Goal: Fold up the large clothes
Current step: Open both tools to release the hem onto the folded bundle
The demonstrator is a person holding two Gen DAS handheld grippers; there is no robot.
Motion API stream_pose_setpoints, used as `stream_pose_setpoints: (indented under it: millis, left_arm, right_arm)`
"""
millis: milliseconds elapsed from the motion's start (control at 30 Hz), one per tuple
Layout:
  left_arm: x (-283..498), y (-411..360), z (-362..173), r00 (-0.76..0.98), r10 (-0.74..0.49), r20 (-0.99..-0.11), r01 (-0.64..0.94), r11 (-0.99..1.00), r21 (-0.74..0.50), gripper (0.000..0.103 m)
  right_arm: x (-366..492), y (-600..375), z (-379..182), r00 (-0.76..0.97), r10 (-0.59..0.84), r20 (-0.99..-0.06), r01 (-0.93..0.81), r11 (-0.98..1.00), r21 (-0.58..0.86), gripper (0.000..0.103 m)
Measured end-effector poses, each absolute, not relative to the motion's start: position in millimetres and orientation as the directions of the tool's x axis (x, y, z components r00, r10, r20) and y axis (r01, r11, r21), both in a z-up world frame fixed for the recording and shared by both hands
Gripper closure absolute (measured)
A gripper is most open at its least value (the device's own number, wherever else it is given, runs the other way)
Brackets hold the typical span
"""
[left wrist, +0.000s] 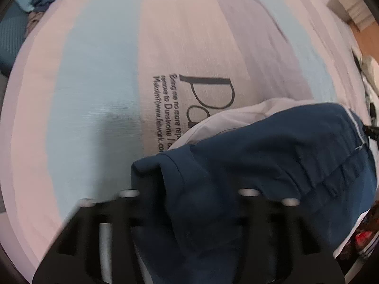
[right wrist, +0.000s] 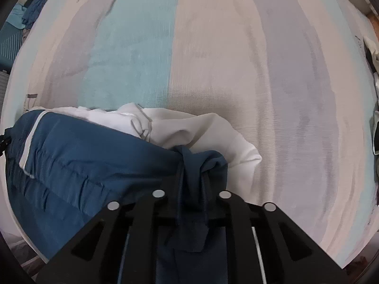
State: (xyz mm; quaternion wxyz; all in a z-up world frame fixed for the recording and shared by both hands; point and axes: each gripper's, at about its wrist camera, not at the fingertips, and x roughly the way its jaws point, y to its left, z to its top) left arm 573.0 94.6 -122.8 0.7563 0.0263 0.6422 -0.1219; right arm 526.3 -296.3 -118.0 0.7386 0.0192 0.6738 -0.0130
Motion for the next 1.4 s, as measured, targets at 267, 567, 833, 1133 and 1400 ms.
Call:
stream_pose_setpoints:
  millis: [267, 567, 833, 1133, 1400]
  left_arm:
    - [557, 110, -94, 0.185, -0.159, -0.970, 0.177, 0.976, -0.126, 0.022]
    - [527, 113, -96, 0.124, -0.152, -0.981, 0.162, 0.978, -0.131, 0.006]
    - [509, 129, -93, 0.106, -0.162, -0.981, 0.143, 0.979, -0.146, 0.006]
    - [491, 145, -89, 0.092, -0.181, -0.979, 0.134, 0.977, -0.168, 0.006]
    - [485, 149, -100, 0.082, -0.213, -0.974, 0.127, 0.971, -0.202, 0.006]
  right_arm:
    - [501, -309, -89, 0.139, 0.007, -0.990, 0.090, 0.996, 0.019, 0.064]
    - [471, -318, -65, 0.183, -0.016, -0.983, 0.097, 0.995, 0.002, 0.037]
    - [442, -295, -42, 0.197, 0.003, -0.980, 0.064, 0.998, 0.015, 0.025]
    - [419, -243, -35, 0.192, 0.053, -0.980, 0.034, 0.998, 0.060, 0.024]
    - [416, -222, -49, 0.170, 0.073, -0.983, 0.078, 0.993, 0.087, 0.018]
